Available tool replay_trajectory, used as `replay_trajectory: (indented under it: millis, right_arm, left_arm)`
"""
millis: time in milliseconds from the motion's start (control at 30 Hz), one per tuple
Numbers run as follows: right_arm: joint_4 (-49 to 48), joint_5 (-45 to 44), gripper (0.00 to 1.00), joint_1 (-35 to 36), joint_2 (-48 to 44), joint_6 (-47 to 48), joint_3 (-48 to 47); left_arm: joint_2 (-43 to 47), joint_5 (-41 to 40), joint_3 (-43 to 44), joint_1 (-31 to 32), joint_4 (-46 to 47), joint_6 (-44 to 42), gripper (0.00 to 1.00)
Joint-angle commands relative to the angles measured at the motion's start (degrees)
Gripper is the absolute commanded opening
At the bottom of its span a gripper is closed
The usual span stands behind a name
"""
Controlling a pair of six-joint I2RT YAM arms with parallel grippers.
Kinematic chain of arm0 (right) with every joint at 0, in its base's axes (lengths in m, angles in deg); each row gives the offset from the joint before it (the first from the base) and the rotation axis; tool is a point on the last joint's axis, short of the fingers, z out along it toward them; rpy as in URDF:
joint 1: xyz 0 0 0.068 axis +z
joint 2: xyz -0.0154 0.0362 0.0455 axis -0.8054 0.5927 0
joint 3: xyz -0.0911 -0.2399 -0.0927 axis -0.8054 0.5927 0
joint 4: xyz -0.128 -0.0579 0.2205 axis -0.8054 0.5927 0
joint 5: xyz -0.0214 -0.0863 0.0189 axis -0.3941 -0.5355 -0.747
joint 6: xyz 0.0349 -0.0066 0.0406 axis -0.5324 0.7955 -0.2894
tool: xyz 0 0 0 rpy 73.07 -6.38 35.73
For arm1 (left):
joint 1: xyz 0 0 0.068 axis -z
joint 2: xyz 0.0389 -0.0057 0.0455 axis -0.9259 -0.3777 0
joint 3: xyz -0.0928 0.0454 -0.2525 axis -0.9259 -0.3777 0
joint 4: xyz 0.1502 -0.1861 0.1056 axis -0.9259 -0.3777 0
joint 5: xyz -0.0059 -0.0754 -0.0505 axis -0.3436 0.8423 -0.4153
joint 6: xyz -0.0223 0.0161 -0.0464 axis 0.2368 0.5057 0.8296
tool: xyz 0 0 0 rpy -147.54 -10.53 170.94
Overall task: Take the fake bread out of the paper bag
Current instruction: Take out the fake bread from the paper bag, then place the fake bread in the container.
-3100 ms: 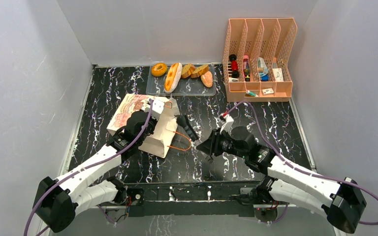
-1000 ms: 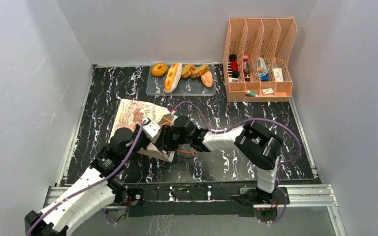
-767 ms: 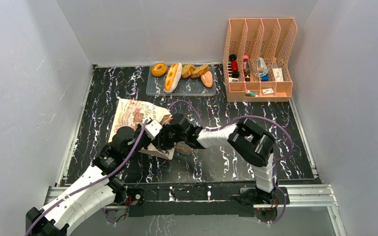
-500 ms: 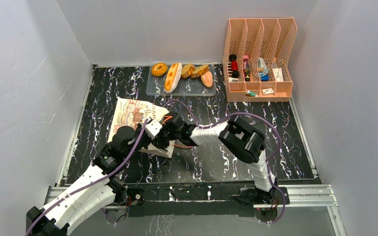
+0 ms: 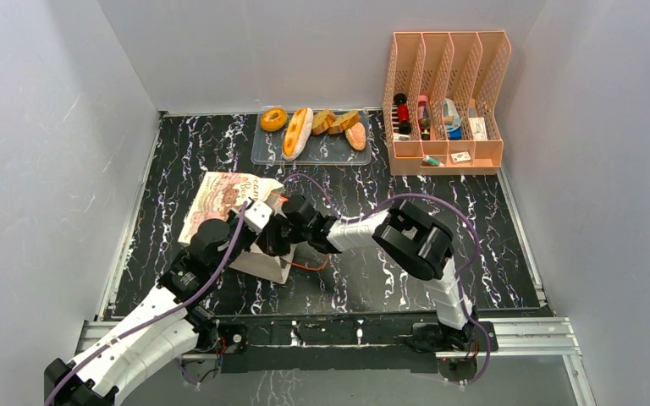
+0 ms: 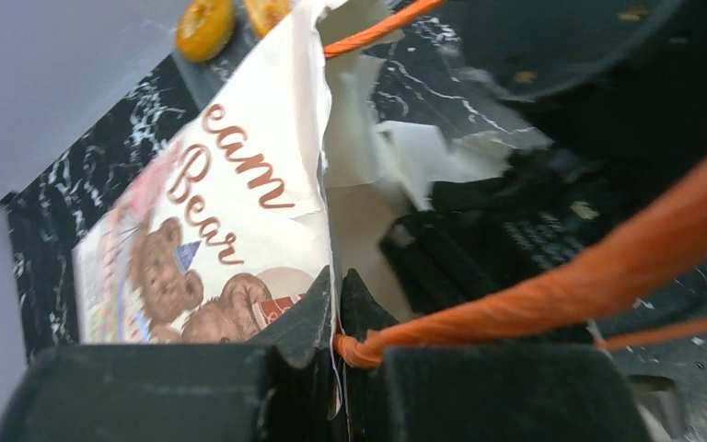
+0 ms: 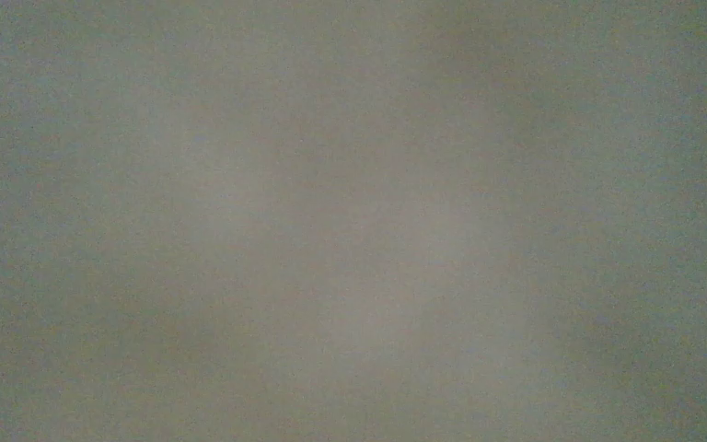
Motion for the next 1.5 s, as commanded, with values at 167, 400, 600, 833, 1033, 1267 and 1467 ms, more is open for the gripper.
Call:
replay_trajectory:
  millis: [167, 400, 600, 833, 1033, 1267, 1467]
  right_arm:
    - [-1.7, -4.6, 0.00, -0.4, -11.8, 2.3, 9.4]
    - [3.1, -9.8, 0.00, -0.8, -20.2, 5.9, 13.5]
    - [6.0, -12.1, 0.00, -1.8, -26.4, 7.4, 16.5]
    - [8.7, -14.0, 0.00, -3.2, -33.2, 8.4, 20.7]
    - [13.6, -16.5, 0.00, -3.9, -40.9, 10.1, 23.8]
    - [24.0, -26.8, 0.00, -4.1, -50.3, 14.0, 21.8]
    - [28.9, -38.7, 0.00, -6.3, -49.5, 18.5, 15.8]
  left_arm:
    - [1.0, -15.9, 1.5, 0.6, 3.1, 3.0, 0.00]
    - [-1.3, -19.3, 2.5, 0.5, 0.8, 3.3, 0.00]
    - [-1.1, -21.1, 2.2, 0.6, 1.3, 3.2, 0.00]
    - [-0.1, -23.8, 1.3, 0.5, 1.4, 3.3, 0.00]
    - [-2.7, -28.0, 2.6, 0.5, 1.1, 4.6, 0.00]
    - [-5.6, -33.6, 5.2, 0.5, -1.6, 6.6, 0.00]
    - [-8.1, -34.4, 6.8, 0.5, -4.0, 8.7, 0.00]
